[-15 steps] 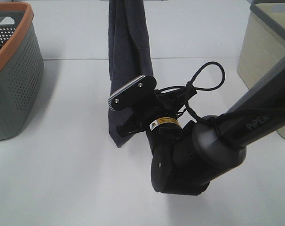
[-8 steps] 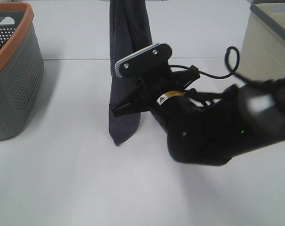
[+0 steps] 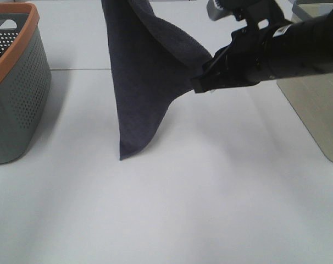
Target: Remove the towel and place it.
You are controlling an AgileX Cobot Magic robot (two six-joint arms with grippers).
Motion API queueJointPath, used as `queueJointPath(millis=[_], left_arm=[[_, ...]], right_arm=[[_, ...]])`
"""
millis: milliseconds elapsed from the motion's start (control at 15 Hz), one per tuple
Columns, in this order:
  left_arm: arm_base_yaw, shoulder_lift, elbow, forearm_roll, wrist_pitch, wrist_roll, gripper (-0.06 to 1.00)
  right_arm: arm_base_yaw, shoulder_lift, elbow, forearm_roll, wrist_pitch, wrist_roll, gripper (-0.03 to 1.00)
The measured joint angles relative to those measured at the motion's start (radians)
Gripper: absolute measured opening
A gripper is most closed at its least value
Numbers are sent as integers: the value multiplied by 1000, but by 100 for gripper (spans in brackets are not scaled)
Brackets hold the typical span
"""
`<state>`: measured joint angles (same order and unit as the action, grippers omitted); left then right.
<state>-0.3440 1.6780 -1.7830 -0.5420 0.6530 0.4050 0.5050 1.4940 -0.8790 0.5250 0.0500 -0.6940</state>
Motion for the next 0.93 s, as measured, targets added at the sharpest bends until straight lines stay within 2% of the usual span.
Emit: queueJointPath(millis=[133, 267, 400, 467, 600, 667, 733, 933], left_arm=[[11, 0, 0, -2, 65, 19, 0], [11, 0, 0, 13, 78, 14, 0], [35, 0, 5, 41, 64, -60, 0], [61, 0, 39, 48, 29, -110, 0], [81, 0, 97, 49, -15, -151, 0], [84, 0, 141, 51, -58, -179, 0], [85, 0, 225, 51, -167, -231, 0], [85, 4, 321, 52, -339, -285, 0]], right_arm=[[-68, -14, -142, -39, 239, 0, 2], [-118, -14, -316, -138, 398, 6, 2], [-148, -16, -409, -215, 464, 12, 2], [-166, -18, -488, -330, 515, 12, 2], [-167, -6, -546, -429, 573, 12, 2], [-167, 18, -582, -481, 598, 12, 2], [-167, 94, -659, -557, 607, 35, 2], [-167, 223, -773, -640, 594, 126, 2]])
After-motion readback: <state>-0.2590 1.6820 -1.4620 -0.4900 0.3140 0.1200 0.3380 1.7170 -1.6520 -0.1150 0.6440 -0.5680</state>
